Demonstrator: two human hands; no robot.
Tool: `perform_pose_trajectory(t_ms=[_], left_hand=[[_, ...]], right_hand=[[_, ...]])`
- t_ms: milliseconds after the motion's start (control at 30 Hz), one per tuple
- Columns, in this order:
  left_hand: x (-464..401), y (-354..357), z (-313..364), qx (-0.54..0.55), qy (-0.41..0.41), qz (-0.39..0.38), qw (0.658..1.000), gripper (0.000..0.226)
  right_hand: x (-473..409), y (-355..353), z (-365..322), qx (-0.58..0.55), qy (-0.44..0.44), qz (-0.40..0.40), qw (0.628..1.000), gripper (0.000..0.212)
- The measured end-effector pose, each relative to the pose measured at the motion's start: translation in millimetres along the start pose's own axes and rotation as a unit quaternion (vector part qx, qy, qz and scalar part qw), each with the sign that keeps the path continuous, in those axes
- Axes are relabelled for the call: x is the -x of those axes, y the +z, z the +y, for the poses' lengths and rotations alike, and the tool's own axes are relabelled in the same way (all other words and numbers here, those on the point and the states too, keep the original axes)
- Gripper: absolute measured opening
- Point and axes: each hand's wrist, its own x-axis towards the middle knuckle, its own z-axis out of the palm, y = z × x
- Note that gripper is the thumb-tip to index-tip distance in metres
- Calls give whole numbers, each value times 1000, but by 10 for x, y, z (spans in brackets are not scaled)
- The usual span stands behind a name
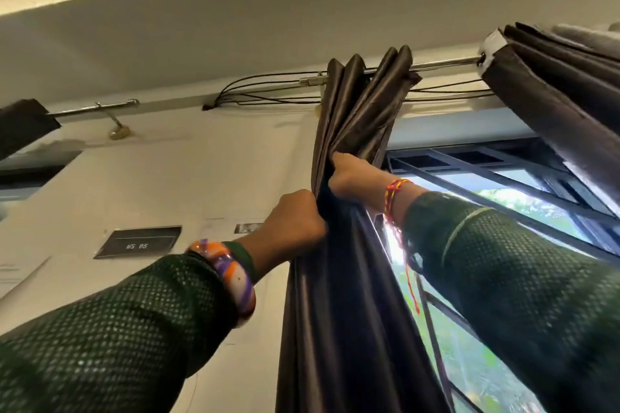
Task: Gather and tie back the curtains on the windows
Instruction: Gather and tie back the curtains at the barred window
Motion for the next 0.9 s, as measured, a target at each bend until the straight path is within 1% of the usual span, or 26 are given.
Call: perform_pose_trajectory(t_ms=[100,167,200,267,333,400,433,500,533,600,700,767,833,867,900], left_hand=[[23,-274,-215,0,4,-6,1000,10],[21,-439,-359,3,-10,-5,1000,4],[3,-511,-438,6,-19,-2,1000,7],[-34,-623,-583,11,-42,-1,999,20],[-62,-707,-703,26,-63,-12,998,28],[-65,-740,-760,51,-77,-28,995,28],[-57,-743,-756,56,-79,-32,995,23],[-37,-706,-692,63,-75,-28,995,8],[-11,-670,-637,66,-69,-29,995,5],[30,-574,-517,74,-50,-36,995,3],[90,-407,-311,107,-44,-50,992,13],[175,-317,-185,158,-56,-73,983,10],[317,-226,-72,195,-70,-111,972,11],[410,-181,-18,206,-77,-130,967,13],[503,-133,28,218,-87,-142,962,16]], right_hand=[[-103,192,-358,-5,-5,-34,999,38],[-159,304,-576,-2,-11,-50,999,37],[-189,353,-672,-5,-13,-53,998,35],[-242,438,-808,-4,-16,-58,998,34],[-282,511,-906,1,-10,-63,998,35],[-286,550,-946,5,-1,-68,998,35],[-279,547,-946,7,1,-67,998,36],[-242,515,-908,8,9,-72,997,38],[-210,482,-871,14,14,-75,997,39],[-128,404,-785,23,28,-76,996,42],[26,211,-616,51,38,-80,995,43],[137,74,-482,59,46,-77,994,33],[356,-74,-405,66,65,-76,993,11],[450,-149,-357,66,74,-73,992,7],[535,-206,-316,62,90,-57,992,11]])
